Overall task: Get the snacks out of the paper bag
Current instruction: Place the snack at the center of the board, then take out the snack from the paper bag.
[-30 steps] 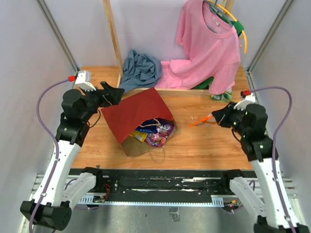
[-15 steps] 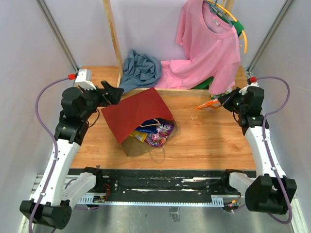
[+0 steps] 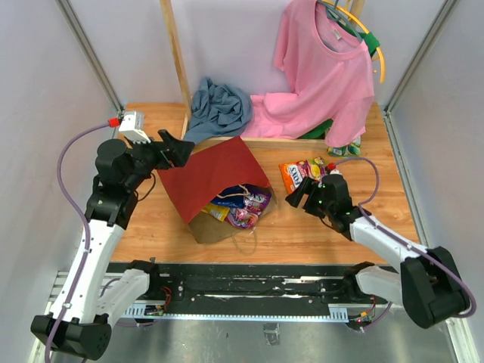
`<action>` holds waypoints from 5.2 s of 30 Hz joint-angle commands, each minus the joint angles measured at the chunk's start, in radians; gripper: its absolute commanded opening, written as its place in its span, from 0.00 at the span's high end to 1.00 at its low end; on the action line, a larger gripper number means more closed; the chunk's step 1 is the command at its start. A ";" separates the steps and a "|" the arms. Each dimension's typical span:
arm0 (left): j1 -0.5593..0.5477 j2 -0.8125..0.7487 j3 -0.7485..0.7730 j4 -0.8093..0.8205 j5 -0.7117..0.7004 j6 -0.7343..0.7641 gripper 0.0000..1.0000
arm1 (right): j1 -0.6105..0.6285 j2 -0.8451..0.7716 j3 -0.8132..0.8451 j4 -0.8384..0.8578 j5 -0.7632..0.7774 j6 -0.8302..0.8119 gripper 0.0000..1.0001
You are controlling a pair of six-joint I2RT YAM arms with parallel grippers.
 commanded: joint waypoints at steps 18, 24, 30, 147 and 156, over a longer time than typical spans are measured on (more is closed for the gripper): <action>-0.001 -0.017 -0.011 -0.043 0.066 0.013 0.00 | -0.152 0.092 0.379 -0.329 0.112 -0.381 0.36; -0.001 -0.003 -0.031 -0.044 0.095 0.010 0.00 | -0.140 0.271 0.500 -0.401 0.072 -0.446 0.36; -0.002 -0.009 -0.052 -0.054 0.128 0.014 0.00 | -0.088 0.336 0.486 -0.391 0.128 -0.459 0.33; -0.505 -0.003 -0.140 0.006 -0.142 0.143 0.94 | 0.876 0.584 0.218 0.608 0.509 0.470 0.44; -0.505 -0.030 -0.130 -0.014 -0.127 0.142 0.94 | 0.876 0.598 0.235 0.571 0.658 0.490 0.47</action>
